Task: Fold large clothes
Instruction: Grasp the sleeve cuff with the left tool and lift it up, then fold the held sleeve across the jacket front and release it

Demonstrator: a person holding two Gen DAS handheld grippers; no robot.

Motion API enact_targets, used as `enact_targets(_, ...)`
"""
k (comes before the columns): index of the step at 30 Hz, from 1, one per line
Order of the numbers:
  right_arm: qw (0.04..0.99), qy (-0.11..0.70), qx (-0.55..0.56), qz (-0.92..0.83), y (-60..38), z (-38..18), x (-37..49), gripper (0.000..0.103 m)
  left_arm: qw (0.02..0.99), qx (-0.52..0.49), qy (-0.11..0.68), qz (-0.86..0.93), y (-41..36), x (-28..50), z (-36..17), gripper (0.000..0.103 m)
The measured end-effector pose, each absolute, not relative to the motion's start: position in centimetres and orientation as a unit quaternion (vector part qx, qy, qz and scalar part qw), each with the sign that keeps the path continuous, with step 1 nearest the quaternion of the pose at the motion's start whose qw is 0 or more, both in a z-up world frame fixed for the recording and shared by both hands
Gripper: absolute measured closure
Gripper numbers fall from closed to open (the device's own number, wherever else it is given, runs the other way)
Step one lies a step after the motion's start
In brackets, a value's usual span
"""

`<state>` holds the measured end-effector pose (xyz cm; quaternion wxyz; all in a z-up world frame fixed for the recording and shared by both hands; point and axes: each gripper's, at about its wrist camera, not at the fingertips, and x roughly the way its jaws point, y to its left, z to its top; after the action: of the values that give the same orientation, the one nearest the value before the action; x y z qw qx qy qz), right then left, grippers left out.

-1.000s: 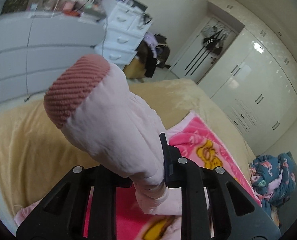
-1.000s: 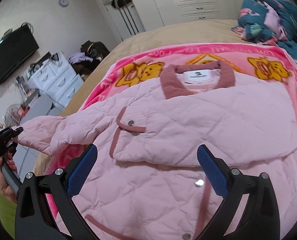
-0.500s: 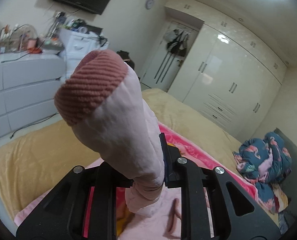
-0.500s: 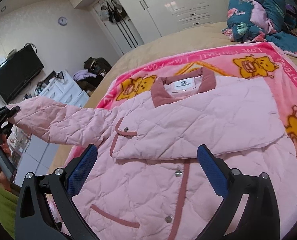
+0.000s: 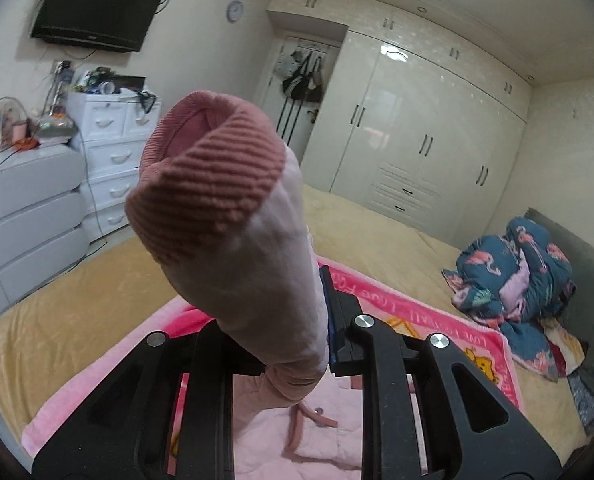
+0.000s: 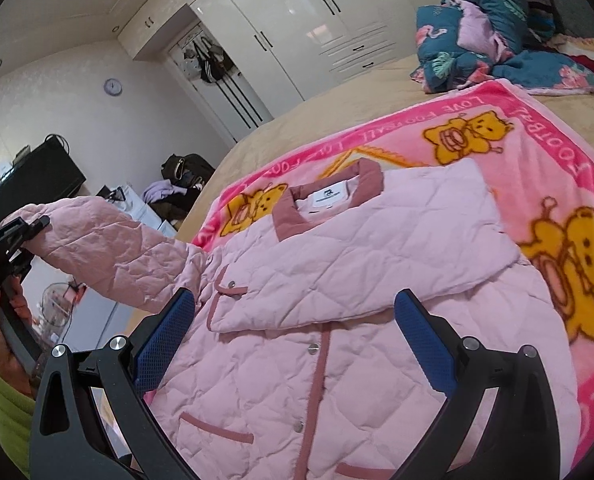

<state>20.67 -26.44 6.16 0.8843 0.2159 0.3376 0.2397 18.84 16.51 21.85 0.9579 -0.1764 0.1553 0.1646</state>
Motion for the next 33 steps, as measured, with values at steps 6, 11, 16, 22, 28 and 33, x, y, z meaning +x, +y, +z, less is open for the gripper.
enact_targets(6,0.894,0.328,0.217,0.217,-29.3,6.2,19.9,0.004,0.962,-0.156,0.169,0.144,13.5,20.2,21.5,0.09)
enact_targets(11,0.892,0.33,0.229,0.206,-31.3,5.7,19.8,0.004,0.966,-0.137,0.18,0.126,10.9,21.0,20.9,0.09)
enact_targets(16,0.89,0.335,0.238,0.201,-32.7,4.9,19.7,0.004,0.97,-0.115,0.198,0.088,7.8,21.9,19.7,0.09)
enact_targets(22,0.889,0.335,0.251,0.186,-34.5,4.5,19.8,0.004,0.97,-0.081,0.227,0.037,3.6,23.3,17.0,0.09)
enact_targets(28,0.892,0.337,0.254,0.16,-36.7,4.0,19.6,0.004,0.962,-0.055,0.267,0.006,0.2,24.7,13.6,0.09)
enact_targets(33,0.896,0.334,0.257,0.14,-38.4,3.8,19.4,0.004,0.95,-0.044,0.308,-0.014,-1.7,25.8,10.2,0.09)
